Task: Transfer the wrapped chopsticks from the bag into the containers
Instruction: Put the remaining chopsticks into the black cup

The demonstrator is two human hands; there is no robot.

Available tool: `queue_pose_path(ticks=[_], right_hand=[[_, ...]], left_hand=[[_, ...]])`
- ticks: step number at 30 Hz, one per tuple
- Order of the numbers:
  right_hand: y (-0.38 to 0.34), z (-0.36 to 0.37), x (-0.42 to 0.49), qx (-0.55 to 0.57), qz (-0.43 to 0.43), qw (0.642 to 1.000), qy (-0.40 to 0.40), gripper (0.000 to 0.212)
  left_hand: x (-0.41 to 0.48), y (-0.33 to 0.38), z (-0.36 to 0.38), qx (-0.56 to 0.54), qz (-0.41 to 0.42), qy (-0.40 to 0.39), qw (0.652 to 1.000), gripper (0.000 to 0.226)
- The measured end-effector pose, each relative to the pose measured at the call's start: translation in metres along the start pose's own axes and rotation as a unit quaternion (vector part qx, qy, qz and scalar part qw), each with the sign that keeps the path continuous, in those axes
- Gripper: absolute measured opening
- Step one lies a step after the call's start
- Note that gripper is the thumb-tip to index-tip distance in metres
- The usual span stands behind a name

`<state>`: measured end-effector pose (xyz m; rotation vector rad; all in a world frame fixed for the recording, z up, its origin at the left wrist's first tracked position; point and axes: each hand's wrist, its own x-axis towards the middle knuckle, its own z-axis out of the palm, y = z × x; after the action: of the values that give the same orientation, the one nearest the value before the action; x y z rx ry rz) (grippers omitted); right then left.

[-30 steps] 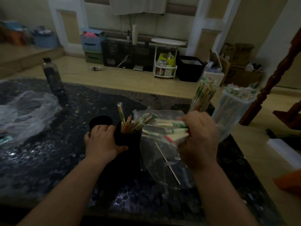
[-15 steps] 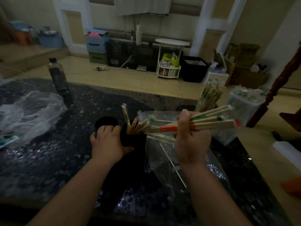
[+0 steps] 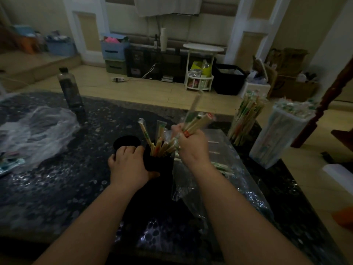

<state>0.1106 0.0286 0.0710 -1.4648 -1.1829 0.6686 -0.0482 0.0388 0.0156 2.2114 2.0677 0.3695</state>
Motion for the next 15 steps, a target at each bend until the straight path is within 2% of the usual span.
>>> queue_pose_path(ticks=[3, 9, 15], right_hand=[[-0.005, 0.005, 0.007, -0.032, -0.005, 0.999, -0.01, 0.012], [-0.021, -0.001, 0.011, -0.017, -0.09, 0.995, 0.039, 0.031], [-0.011, 0.008, 0.018, -0.045, -0.033, 0.998, -0.01, 0.014]], left_hand=[[0.001, 0.001, 0.0, 0.005, -0.008, 0.0, 1.0, 0.089], [0.001, 0.0, 0.001, 0.011, -0.008, 0.004, 1.0, 0.088], [0.0, 0.0, 0.002, 0.019, -0.003, 0.017, 1.0, 0.085]])
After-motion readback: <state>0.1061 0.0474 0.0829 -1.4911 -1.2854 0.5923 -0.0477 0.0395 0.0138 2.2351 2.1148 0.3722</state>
